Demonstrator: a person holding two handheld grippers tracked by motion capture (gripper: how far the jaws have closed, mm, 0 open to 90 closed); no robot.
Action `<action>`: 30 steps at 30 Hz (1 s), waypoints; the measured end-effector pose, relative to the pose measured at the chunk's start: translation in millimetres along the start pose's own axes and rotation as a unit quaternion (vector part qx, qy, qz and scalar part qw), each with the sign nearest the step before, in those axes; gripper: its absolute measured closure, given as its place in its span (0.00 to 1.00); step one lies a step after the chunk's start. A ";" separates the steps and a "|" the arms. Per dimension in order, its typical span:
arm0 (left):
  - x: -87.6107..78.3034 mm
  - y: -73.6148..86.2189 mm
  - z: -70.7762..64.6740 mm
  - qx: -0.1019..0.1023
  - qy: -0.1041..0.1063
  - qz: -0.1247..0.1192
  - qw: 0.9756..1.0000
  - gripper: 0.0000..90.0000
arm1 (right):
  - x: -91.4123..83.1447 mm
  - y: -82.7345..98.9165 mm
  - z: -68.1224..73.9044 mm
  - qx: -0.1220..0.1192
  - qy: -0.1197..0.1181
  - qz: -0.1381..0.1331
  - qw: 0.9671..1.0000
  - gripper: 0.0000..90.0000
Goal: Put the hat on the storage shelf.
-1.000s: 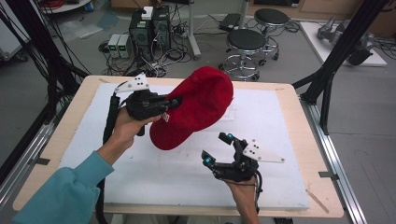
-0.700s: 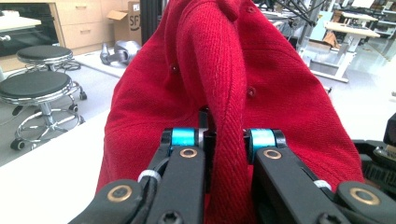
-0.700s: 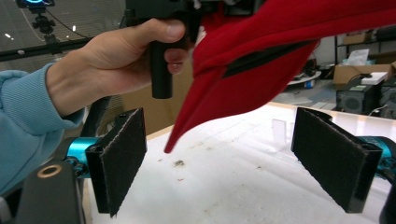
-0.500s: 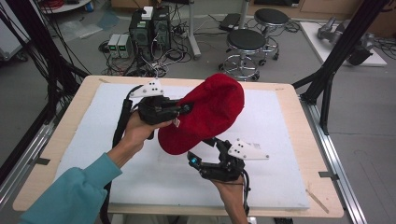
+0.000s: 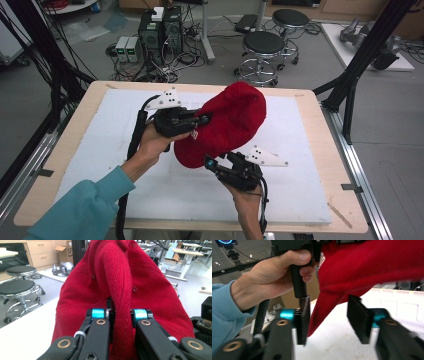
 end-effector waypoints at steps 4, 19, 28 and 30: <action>0.2 0.3 -0.1 0.005 -0.002 0.002 1.000 0.97 | 2.4 -0.9 1.1 0.007 -0.009 0.006 1.000 0.83; -5.1 -1.2 1.2 0.026 0.002 -0.029 0.999 0.67 | 4.3 -2.5 -2.1 0.049 -0.020 0.042 0.998 0.95; -12.4 5.8 9.7 0.000 -0.042 0.015 0.999 0.19 | 1.6 -1.3 -6.5 0.044 -0.010 0.045 0.998 0.95; -14.8 6.8 11.7 -0.001 -0.041 0.019 0.999 0.18 | 1.0 -1.3 -6.5 0.042 -0.009 0.047 0.998 0.95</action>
Point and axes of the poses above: each handheld gripper's, and its own axes: x roughly forward along the jaws, y roughly out of its underside, z roughly to its left, the point moved 6 cm from there along x, roughly forward along the jaws, and after that the axes turned 2 degrees about z, right-handed, at the moved point
